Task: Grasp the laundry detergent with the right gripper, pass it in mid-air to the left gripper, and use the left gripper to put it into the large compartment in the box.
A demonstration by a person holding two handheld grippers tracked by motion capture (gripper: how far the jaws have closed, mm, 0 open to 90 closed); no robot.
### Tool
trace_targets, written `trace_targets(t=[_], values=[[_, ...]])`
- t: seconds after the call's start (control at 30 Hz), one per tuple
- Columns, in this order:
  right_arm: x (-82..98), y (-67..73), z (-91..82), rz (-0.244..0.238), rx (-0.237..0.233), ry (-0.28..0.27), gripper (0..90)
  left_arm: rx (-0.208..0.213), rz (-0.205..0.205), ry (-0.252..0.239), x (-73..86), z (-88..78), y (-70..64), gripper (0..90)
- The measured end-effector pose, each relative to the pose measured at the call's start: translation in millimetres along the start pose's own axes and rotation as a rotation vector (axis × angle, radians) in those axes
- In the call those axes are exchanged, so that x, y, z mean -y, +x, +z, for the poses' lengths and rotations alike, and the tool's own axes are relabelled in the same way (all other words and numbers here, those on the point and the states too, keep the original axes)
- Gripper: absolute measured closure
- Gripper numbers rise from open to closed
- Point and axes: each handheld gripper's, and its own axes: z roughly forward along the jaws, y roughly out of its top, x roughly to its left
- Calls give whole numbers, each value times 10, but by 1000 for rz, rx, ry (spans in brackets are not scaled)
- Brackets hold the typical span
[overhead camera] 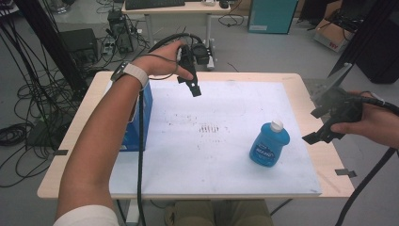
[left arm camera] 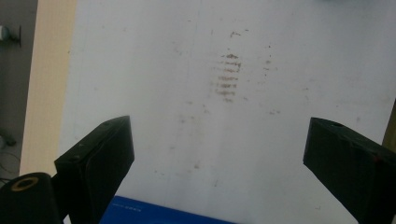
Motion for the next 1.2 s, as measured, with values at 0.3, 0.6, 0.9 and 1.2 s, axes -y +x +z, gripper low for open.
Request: trace_targets(t=[0.3, 0.6, 0.9, 1.2], values=[[14, -2, 107, -8, -8, 8, 44, 7, -21, -12, 13, 12, -8, 93], [61, 2, 199, 2, -17, 16, 44, 0, -5, -3, 17, 14, -8, 94], [104, 1, 310, -3, -25, 4, 47, 4, -21, -13, 14, 29, -23, 94], [135, 4, 376, -4, -26, 20, 49, 11, -30, -19, 13, 45, -26, 94]])
